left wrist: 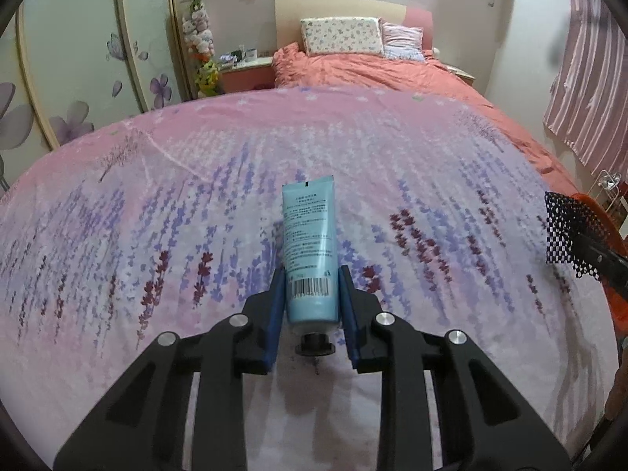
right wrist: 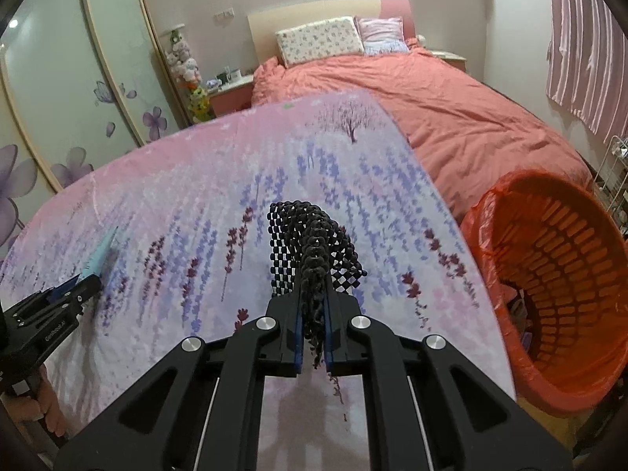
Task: Collect trash
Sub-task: 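Carry the tube and mesh pad over the orange basket and release both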
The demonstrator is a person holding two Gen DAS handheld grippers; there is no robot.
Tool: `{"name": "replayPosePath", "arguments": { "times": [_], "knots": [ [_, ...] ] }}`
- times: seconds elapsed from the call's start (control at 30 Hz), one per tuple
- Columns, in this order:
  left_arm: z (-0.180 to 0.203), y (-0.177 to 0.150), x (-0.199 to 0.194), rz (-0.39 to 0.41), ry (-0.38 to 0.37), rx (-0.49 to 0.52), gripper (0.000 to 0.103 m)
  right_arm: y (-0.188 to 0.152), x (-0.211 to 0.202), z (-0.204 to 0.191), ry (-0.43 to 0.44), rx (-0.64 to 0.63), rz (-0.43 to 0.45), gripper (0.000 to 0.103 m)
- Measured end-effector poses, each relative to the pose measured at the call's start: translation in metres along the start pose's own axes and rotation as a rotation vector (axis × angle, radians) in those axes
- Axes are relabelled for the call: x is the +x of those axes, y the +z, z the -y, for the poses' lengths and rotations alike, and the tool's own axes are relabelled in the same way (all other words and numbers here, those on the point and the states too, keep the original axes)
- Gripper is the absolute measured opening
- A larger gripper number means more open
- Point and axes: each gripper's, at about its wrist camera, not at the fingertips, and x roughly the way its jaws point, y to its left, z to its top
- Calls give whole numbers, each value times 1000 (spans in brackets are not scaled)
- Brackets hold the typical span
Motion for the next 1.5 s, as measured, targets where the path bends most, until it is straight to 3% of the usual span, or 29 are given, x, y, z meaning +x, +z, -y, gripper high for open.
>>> {"name": "replayPosePath", "arguments": {
  "times": [0.4,0.8,1.17,1.5],
  "knots": [
    [34,18,-57,105,-66,53,27,9,-50,13,20,19,102,8],
    [109,31,-109,177,-179,148,27,11,-89,52,-44,60,177,8],
    [202,28,-118,175,-346,241,27,6,-102,129,-151,184,205,8],
    [295,26,-99,117,-489,312,27,7,-89,193,-155,312,195,8]
  ]
}}
